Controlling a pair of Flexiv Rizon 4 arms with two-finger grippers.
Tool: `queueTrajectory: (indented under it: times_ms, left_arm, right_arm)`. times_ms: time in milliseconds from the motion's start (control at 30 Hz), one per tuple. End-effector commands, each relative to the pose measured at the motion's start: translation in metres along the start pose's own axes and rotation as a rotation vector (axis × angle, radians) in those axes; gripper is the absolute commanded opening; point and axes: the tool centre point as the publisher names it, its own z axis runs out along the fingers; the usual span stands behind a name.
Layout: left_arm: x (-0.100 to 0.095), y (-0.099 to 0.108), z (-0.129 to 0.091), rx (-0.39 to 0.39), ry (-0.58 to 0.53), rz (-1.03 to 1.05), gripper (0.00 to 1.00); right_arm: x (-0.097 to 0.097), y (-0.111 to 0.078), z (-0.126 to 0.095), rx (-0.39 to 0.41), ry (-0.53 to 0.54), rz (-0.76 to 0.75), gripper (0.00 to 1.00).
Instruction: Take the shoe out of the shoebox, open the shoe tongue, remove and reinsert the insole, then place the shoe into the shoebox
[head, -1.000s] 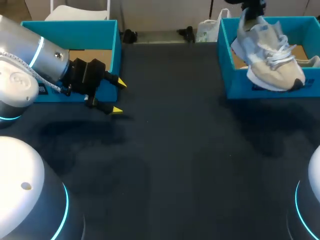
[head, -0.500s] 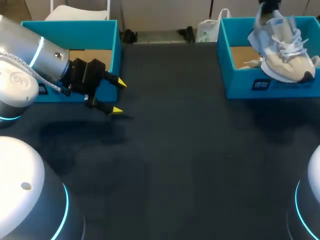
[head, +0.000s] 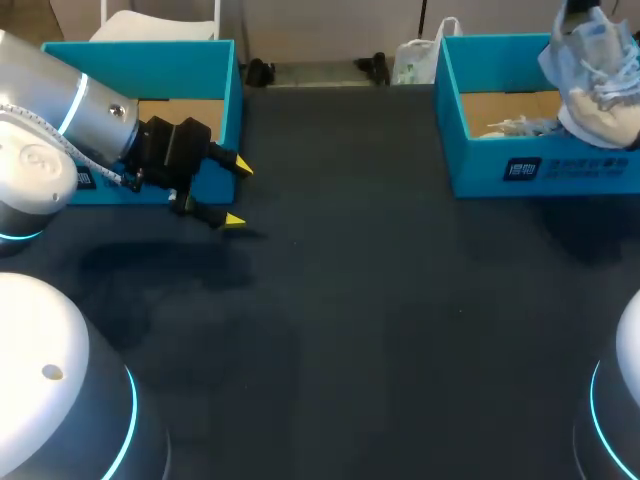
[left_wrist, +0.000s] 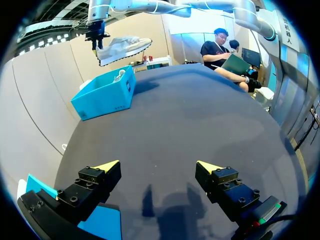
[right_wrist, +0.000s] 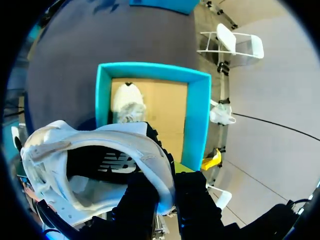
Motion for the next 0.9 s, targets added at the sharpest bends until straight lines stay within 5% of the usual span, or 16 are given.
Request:
queueTrajectory:
  times_ms: [33, 500, 900]
  left_arm:
    - [0.000, 0.000, -0.001, -0.001, 0.001, 0.001, 1.00]
    - [0.000, 0.000, -0.001, -0.001, 0.001, 0.001, 1.00]
    - [0.000, 0.000, -0.001, -0.001, 0.001, 0.001, 1.00]
  right_arm:
    - [-0.012, -0.016, 0.005, -0.017, -0.005, 0.010, 0.00]
    - [-0.054, -0.065, 0.021, 0.007, -0.002, -0.028, 0.00]
    - [-0.072, -0.076, 0.033, -0.001, -0.022, -0.053, 0.00]
